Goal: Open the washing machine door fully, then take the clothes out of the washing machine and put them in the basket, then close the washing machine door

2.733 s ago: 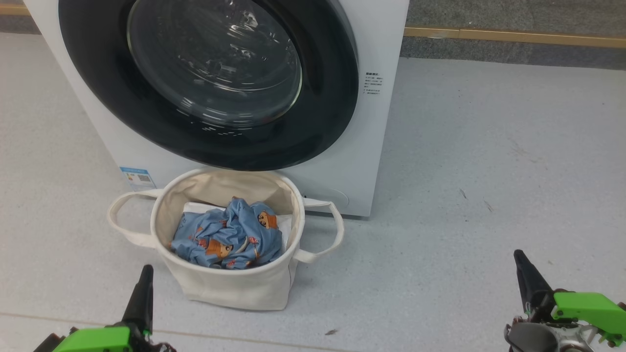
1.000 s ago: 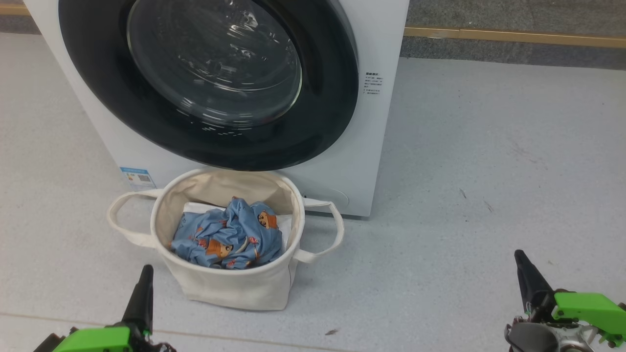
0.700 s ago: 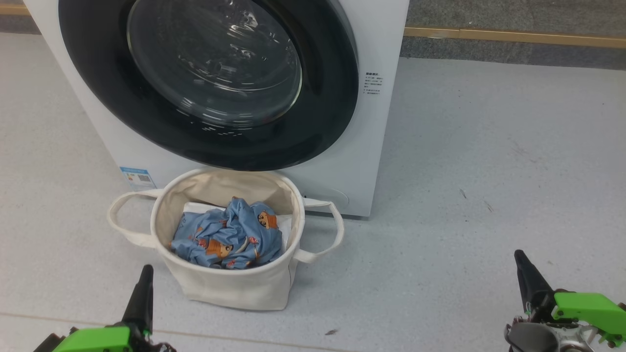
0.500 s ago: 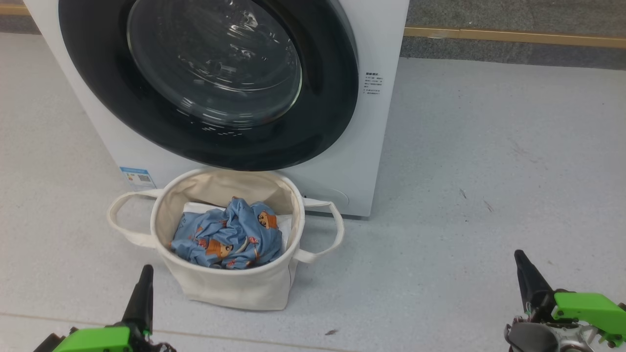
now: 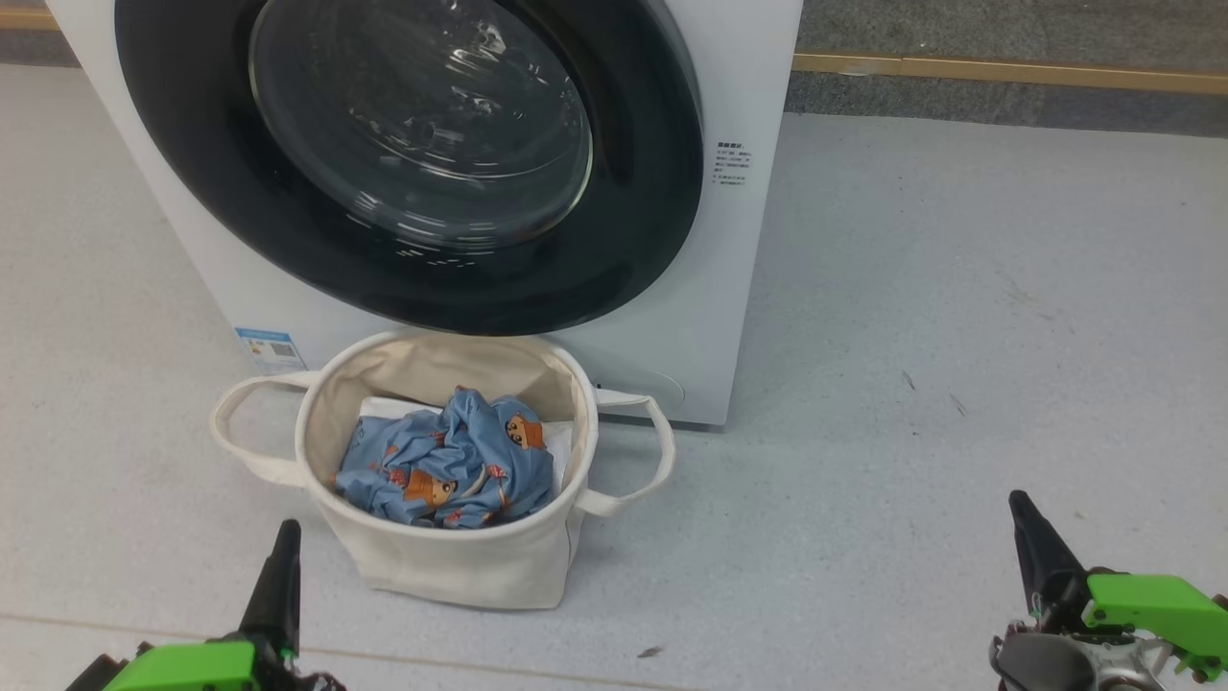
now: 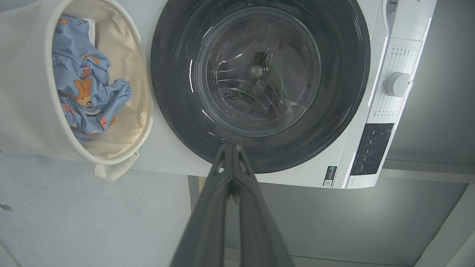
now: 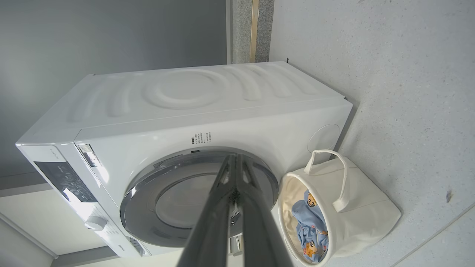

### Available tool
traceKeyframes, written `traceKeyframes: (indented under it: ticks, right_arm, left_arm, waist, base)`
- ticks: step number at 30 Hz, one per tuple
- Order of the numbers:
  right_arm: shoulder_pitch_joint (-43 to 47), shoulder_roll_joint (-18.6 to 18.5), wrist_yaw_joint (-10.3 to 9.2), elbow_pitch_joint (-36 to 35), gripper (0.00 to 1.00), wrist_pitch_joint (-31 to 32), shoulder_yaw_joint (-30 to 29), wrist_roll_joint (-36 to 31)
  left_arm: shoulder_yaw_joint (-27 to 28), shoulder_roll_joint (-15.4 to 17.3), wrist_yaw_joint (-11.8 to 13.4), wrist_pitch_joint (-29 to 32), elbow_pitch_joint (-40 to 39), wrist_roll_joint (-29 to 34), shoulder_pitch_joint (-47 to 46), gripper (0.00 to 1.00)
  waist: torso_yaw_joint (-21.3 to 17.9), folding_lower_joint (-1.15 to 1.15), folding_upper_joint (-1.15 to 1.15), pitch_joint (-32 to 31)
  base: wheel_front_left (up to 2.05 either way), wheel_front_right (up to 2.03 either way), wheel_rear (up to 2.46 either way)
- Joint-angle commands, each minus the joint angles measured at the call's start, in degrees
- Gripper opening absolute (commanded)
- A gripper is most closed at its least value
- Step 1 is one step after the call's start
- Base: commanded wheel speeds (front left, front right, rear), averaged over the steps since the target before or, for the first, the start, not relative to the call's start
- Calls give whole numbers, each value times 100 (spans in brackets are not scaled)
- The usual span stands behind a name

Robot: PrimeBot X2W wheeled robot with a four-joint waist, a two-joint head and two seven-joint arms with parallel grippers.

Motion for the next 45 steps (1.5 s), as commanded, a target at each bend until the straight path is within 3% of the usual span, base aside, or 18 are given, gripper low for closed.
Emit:
traceKeyframes:
  ticks: [1,45]
  right_arm:
    - [-82,-16,1,-215,0,48,106,6]
    - [-83,-13,1,-214,0,51,102,3]
  left_arm:
    - [195,36,-40,47,-216,-18,-148,0]
    - [195,36,-40,47,-216,-18,-148,0]
  waist:
    - [0,0,0,0]
    - [0,0,0,0]
  base:
    - [0,0,0]
    - [0,0,0]
